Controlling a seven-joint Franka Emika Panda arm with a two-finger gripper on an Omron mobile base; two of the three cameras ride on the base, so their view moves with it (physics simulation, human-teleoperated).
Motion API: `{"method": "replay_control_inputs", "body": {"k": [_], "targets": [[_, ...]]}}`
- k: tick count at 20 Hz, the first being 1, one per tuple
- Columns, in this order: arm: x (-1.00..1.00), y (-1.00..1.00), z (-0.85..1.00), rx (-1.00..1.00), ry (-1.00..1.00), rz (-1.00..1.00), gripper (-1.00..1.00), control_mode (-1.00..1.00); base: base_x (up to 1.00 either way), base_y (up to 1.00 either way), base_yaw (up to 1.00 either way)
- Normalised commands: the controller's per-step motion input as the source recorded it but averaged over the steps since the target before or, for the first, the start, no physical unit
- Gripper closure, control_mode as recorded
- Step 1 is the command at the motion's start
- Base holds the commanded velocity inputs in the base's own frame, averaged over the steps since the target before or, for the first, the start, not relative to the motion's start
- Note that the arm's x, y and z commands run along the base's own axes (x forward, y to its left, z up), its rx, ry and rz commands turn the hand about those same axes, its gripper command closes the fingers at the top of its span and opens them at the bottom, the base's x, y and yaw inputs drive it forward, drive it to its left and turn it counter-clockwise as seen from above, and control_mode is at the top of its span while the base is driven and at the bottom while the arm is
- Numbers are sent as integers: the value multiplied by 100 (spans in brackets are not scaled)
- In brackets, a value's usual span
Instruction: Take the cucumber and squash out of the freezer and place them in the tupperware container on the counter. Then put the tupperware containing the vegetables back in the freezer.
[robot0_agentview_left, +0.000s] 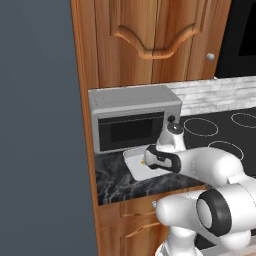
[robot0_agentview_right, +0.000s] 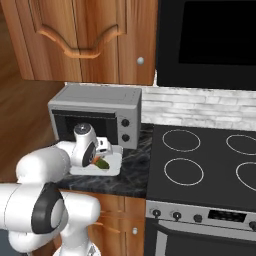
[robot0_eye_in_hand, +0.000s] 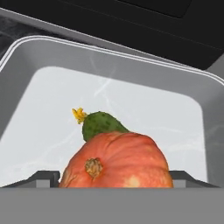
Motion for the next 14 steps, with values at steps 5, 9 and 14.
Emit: {"method": "replay_control_inputs", "body": {"k": [5,9,14], "targets": [[23,22,-3,0,1,0,100,-100,0,0,0],[0,3,-5,0,0,0,-100,-100,0,0,0],[-2,3,0,0,0,0,-100,-100,0,0,0]]}}
